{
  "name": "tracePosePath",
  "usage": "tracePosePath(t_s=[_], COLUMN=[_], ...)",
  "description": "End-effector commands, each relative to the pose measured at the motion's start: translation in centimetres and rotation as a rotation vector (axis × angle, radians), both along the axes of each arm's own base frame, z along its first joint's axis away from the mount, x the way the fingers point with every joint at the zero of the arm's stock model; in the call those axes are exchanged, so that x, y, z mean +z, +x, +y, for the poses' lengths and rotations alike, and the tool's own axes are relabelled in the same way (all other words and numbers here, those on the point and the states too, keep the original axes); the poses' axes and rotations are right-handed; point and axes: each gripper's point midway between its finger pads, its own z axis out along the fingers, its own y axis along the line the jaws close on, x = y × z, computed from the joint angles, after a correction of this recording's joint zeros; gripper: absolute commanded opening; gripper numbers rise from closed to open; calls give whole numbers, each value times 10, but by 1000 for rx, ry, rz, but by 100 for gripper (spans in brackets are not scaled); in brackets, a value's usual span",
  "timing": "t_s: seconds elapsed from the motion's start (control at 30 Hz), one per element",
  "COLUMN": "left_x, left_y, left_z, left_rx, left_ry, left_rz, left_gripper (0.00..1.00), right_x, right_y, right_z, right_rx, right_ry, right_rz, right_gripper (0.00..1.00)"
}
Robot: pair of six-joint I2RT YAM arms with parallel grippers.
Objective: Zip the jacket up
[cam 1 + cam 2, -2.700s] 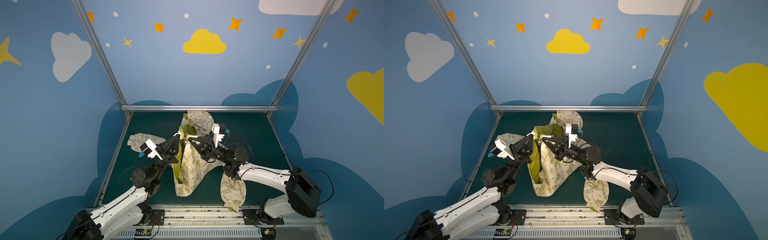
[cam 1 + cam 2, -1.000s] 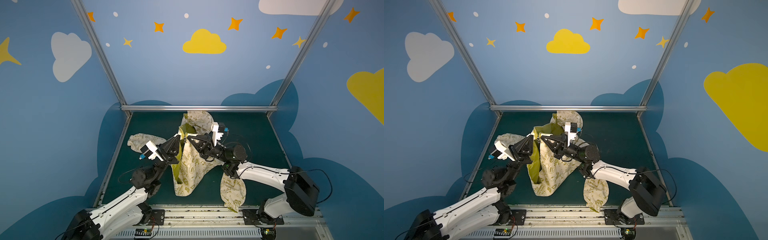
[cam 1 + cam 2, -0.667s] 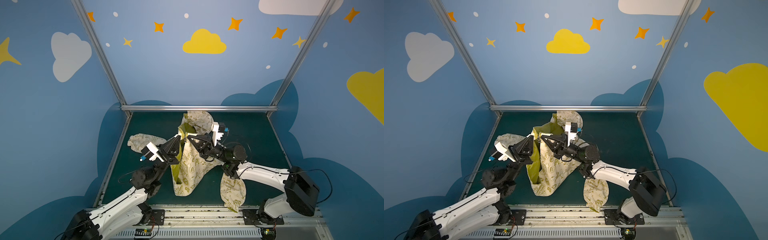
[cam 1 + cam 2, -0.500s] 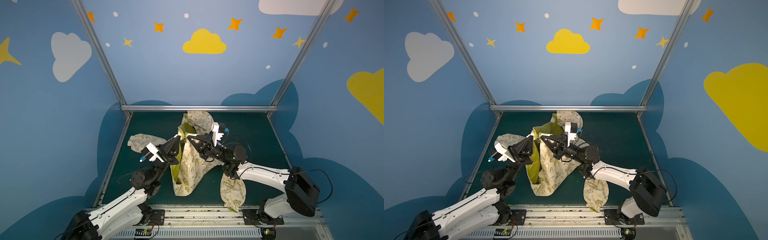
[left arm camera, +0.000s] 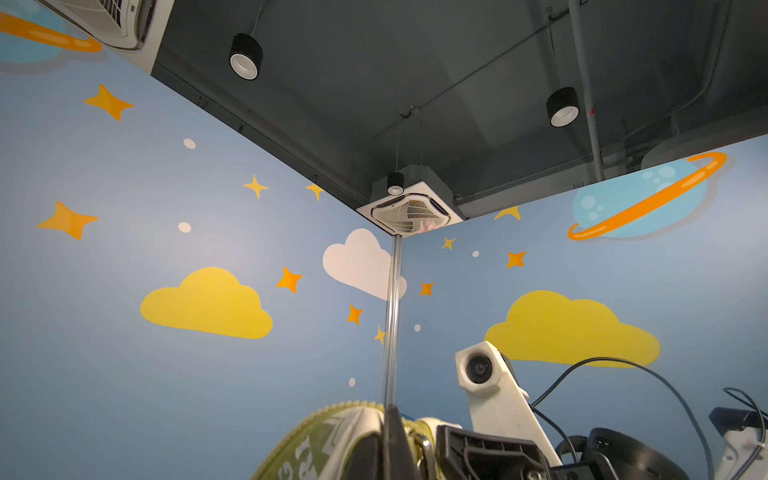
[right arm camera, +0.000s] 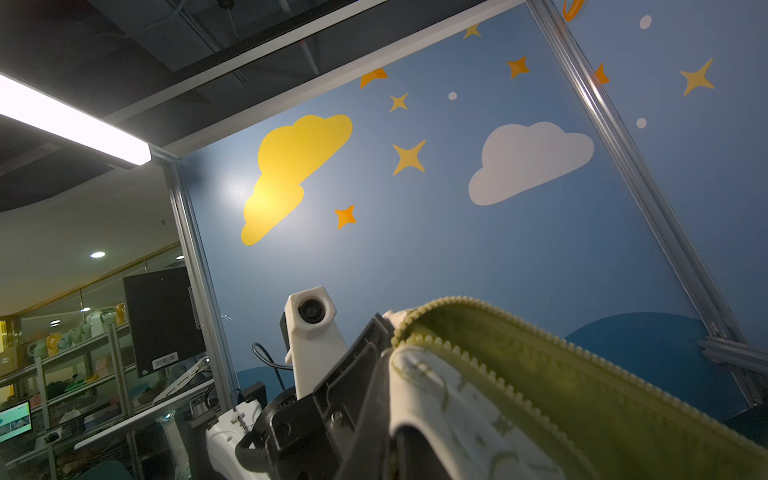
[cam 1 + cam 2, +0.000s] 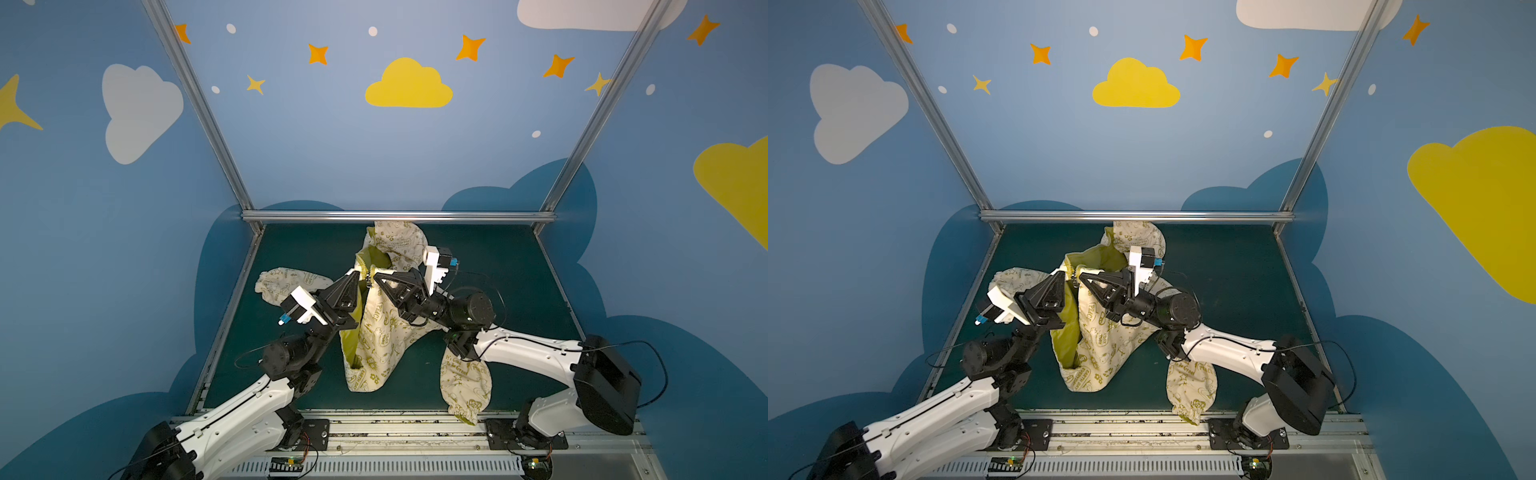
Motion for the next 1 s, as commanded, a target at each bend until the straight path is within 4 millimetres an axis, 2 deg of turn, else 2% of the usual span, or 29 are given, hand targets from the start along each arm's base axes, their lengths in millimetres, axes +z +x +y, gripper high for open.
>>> tracePosePath(t_s=[0.0, 0.43, 0.63, 0.8, 0.97], left_x=[5, 1, 16, 15, 16], left_y=[-6, -7, -14, -18, -19], left_z=[9, 6, 0, 2, -3], left_rx=[16, 23, 28, 26, 18], left_ry=[-39, 3, 68, 54, 72], left_rz=[-23, -17, -61, -77, -90], left_gripper=[3, 3, 3, 3, 3], right_x=[46, 57, 59, 58, 66], right_y=[-16, -20, -33, -28, -26], right_z=[-26, -31, -26, -31, -35], right_rx=[-21, -47, -26, -60, -79], right_ry=[134, 147, 126, 149, 173], right_rz=[-81, -96, -84, -68, -78], right_gripper=[0, 0, 0, 0, 0])
